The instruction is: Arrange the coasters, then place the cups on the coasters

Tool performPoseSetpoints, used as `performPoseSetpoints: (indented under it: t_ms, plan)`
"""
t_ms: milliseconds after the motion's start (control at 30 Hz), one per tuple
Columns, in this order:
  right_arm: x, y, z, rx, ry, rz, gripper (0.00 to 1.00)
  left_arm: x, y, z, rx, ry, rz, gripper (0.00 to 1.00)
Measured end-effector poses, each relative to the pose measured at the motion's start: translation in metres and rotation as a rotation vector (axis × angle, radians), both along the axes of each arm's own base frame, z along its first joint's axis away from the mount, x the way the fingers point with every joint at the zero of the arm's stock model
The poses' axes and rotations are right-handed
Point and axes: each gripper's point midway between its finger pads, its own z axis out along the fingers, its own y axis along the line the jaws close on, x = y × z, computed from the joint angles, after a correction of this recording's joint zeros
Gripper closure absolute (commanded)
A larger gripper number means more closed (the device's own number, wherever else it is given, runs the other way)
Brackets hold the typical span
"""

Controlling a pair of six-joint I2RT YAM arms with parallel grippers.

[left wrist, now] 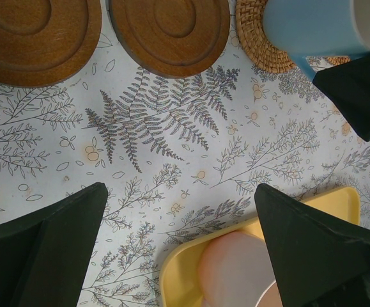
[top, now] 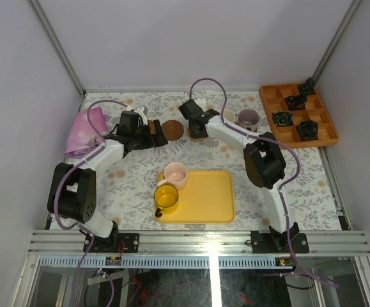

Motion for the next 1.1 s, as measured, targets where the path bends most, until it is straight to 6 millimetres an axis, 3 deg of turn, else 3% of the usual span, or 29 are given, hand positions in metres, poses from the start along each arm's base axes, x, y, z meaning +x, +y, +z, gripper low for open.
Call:
performPoseSetpoints:
  t_ms: [267, 333, 467, 600, 1100]
  plan:
    - [-0.0007, 0.0022, -0.0005, 0.018, 0.007, -0.003, 0.98, 0.0000, 0.0000, 0.0000, 0.000, 0.000, 0.000, 0.00]
    - [-0.0008, 0.0025, -0.0006, 0.021, 0.008, -0.005, 0.90, 0.0000, 0.0000, 0.0000, 0.000, 0.000, 0.000, 0.00]
    - [-0.0008, 0.0027, -0.0006, 0.024, 0.008, -0.009, 0.66, 0.0000, 0.0000, 0.0000, 0.000, 0.000, 0.000, 0.00]
    - [0.0014, 0.0041, 0.0011, 0.033, -0.001, -0.015, 0.52, 0.0000, 0.0000, 0.0000, 0.000, 0.000, 0.000, 0.00]
    - [-0.0009, 0.0034, -0.0014, 0.041, 0.004, -0.026, 0.30, 0.0000, 0.0001, 0.0003, 0.001, -0.001, -0.001, 0.00]
